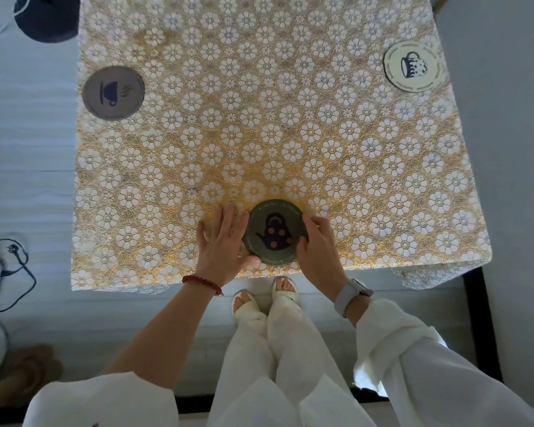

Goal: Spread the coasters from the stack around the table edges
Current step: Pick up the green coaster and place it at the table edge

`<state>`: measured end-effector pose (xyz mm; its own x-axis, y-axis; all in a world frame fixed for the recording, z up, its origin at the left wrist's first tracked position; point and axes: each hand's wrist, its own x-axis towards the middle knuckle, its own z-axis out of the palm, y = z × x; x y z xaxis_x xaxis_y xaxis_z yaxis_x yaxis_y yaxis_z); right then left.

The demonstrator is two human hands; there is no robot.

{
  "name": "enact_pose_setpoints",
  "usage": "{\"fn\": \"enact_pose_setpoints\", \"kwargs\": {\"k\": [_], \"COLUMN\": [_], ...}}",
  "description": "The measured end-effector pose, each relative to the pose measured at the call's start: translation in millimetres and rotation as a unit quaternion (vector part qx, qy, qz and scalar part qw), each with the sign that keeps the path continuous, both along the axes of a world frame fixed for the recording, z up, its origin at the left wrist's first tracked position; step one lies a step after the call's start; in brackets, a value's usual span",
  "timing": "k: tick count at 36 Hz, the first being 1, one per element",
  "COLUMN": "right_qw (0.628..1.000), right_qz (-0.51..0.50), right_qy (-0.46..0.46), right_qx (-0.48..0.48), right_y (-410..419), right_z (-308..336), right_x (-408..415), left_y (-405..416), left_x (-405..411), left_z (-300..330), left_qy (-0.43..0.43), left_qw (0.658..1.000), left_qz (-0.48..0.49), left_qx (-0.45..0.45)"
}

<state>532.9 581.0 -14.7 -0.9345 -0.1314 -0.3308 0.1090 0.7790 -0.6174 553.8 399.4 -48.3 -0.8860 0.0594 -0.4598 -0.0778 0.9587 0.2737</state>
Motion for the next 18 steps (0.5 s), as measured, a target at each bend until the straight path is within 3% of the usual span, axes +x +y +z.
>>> {"fn": "enact_pose_setpoints", "kwargs": {"k": [18], "right_qw": [0.999], "right_qz": [0.007], "right_qy": [0.017], "right_qx": [0.046], "right_y": [-4.0], "right_z": [-0.8], "right_x": [6.3], "left_y": [1.3], "left_x": [-2.1], "left_z": [5.2], "left_qy": [-0.014], "left_qw": [0.999], "left_qz": [-0.02], "left_qx": [-0.027]}}
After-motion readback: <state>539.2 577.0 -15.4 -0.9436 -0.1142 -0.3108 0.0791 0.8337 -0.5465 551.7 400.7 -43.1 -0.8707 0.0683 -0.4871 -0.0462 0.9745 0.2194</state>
